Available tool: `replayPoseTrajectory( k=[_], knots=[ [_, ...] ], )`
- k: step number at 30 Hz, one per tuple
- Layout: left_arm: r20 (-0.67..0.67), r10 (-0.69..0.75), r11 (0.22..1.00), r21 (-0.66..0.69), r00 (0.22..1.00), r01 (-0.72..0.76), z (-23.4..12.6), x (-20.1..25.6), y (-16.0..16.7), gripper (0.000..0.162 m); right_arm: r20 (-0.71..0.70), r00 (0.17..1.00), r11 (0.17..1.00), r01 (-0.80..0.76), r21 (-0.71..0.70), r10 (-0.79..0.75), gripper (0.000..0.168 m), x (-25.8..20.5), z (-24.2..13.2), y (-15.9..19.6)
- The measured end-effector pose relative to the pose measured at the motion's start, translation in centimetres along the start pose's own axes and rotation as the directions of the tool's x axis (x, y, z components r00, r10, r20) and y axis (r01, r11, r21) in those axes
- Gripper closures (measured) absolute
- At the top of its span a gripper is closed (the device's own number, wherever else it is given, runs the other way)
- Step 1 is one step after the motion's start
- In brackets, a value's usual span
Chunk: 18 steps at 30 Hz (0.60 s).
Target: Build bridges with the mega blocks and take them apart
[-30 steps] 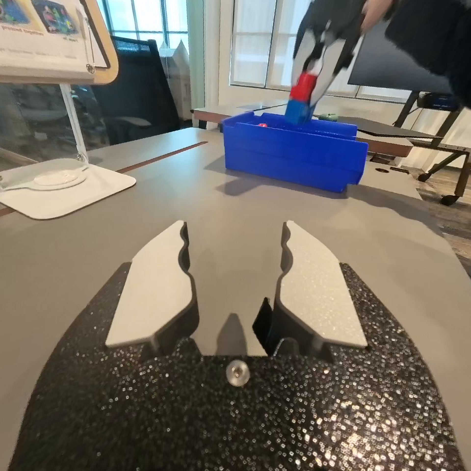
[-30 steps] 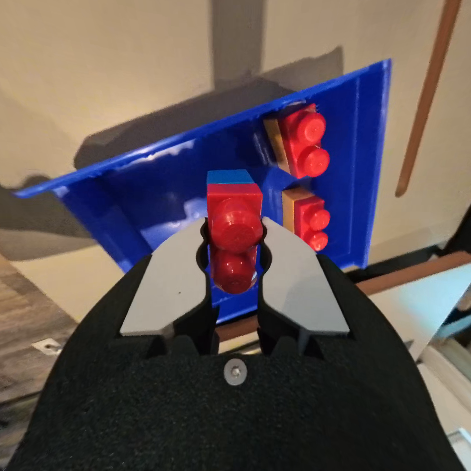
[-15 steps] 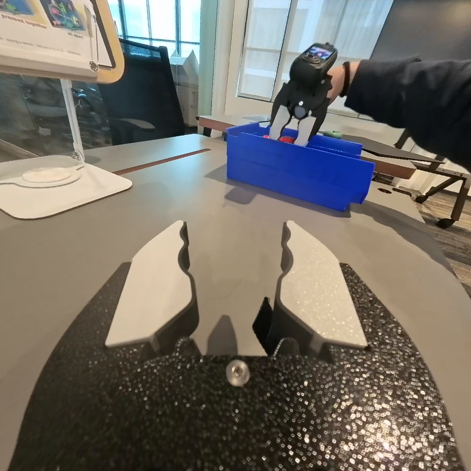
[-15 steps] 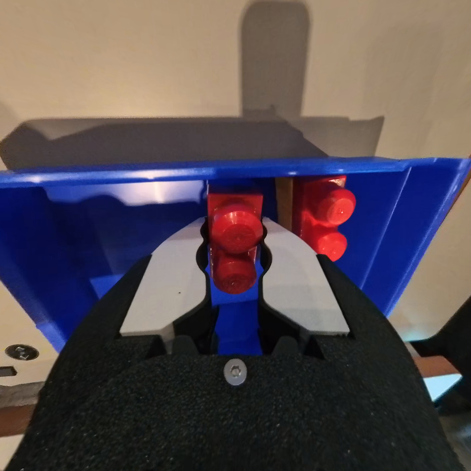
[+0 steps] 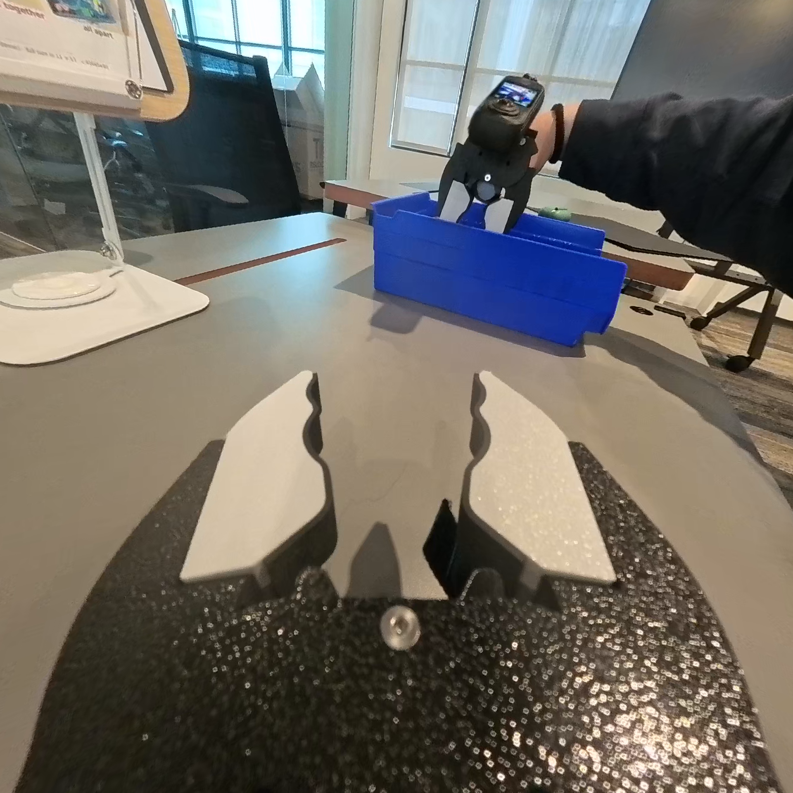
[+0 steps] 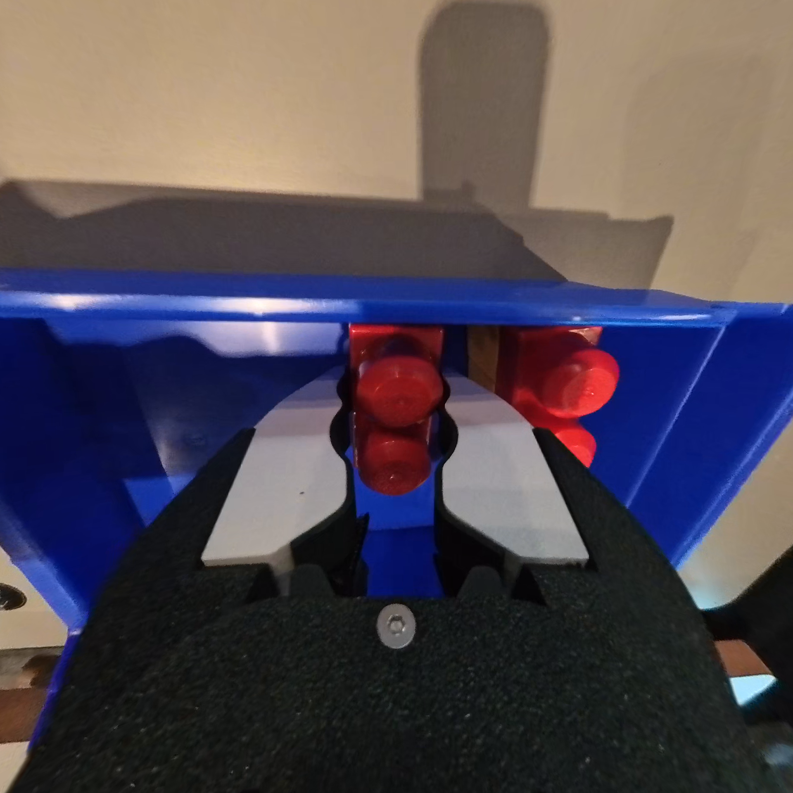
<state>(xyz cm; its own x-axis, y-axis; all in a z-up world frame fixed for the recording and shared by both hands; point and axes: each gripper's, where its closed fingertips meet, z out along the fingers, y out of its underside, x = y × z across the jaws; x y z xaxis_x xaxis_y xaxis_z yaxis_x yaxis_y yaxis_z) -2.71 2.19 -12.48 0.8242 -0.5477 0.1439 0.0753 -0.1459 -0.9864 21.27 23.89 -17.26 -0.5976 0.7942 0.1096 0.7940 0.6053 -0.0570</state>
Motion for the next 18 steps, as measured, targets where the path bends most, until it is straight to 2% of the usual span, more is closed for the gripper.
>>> replayPoseTrajectory(
  k=[18],
  knots=[
    [-0.013, -0.009, 1.0, -0.007, 1.0, 0.009, 0.13, 0.13, 0.12, 0.096, -0.016, 1.0, 1.0, -0.001, -0.016, 0.0, 0.131, 0.09, -0.02, 0.26]
  ],
)
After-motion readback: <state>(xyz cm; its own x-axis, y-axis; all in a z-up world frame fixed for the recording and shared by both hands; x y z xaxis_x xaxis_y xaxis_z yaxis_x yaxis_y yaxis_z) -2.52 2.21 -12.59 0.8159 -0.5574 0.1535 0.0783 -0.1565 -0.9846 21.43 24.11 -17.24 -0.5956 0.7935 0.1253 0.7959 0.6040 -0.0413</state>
